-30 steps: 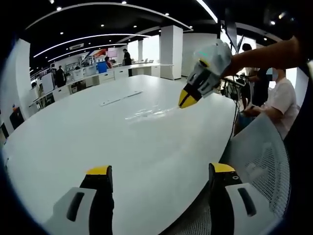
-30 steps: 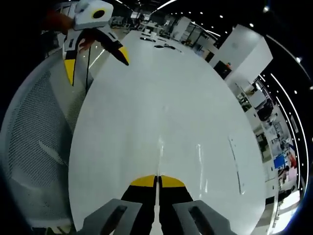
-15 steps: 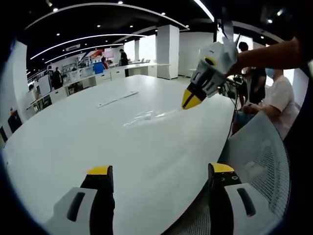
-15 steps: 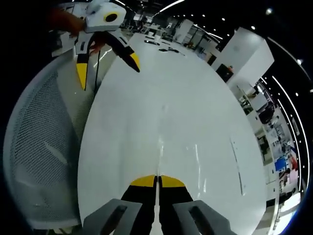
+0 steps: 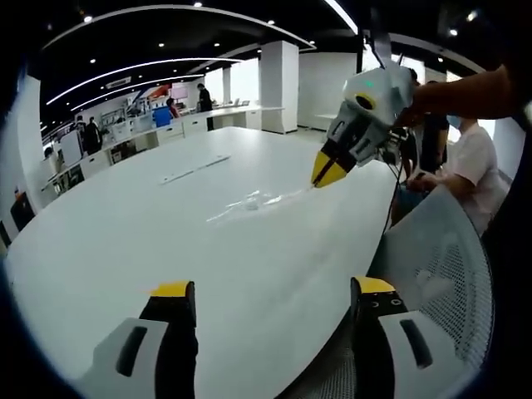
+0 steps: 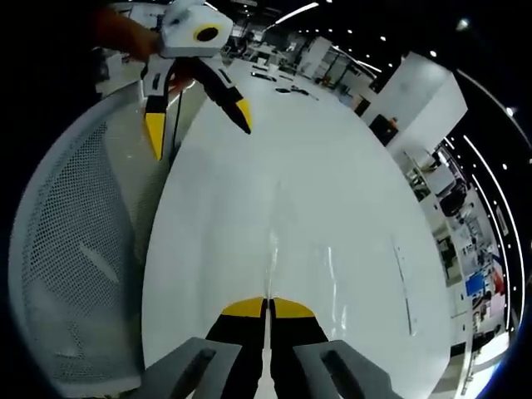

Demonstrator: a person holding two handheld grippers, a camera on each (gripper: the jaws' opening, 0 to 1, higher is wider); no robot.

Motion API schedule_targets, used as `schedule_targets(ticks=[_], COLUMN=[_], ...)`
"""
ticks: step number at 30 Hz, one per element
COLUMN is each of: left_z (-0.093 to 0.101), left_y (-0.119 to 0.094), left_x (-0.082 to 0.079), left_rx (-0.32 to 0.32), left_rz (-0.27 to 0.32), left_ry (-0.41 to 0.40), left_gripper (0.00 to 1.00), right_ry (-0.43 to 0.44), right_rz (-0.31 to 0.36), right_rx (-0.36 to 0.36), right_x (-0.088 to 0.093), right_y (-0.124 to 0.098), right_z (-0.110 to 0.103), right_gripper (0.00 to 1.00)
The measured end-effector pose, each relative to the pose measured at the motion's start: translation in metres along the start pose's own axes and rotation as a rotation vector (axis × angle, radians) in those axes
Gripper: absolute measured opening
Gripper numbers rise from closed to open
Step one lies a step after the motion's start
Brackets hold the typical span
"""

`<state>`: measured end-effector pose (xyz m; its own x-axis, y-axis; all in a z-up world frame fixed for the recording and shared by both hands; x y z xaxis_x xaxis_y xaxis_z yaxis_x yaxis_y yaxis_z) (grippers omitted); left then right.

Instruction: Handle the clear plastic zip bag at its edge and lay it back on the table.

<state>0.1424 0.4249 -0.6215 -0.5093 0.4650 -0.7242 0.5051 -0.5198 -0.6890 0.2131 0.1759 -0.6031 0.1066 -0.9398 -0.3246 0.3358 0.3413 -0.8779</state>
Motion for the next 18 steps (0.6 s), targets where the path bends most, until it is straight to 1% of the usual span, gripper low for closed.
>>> schedule_targets(ticks=[6, 18], left_z=[0.000, 0.001], left_y=[0.000, 0.002], left_x=[0.002, 0.004], left_rx=[0.003, 0.020], left_rz=[-0.007, -0.025], left_ry=[0.007, 0.023], left_gripper=[0.74, 0.71], right_ry=[0.000, -0.026], right_rz=[0.001, 0.000], right_rx=[-0.004, -0.012], right_x=[0.000, -0.001], right_y=[-0.003, -0.006], right_z=[-0.004, -0.015], right_gripper=[0.00, 0.00])
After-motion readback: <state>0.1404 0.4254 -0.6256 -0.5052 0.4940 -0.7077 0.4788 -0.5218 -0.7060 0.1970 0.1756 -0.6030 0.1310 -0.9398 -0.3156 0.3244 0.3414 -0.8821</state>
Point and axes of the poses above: the point that each gripper's makers call its tool centre point, and the gripper's own axes: y roughly forward along the fingers, z roughly to its right, x roughly out of its underside, the point moved 9 cm from there along -y, roughly backward along the fingers, and after that the axes turned 11 degrees about -z, right-handed, at the moved point
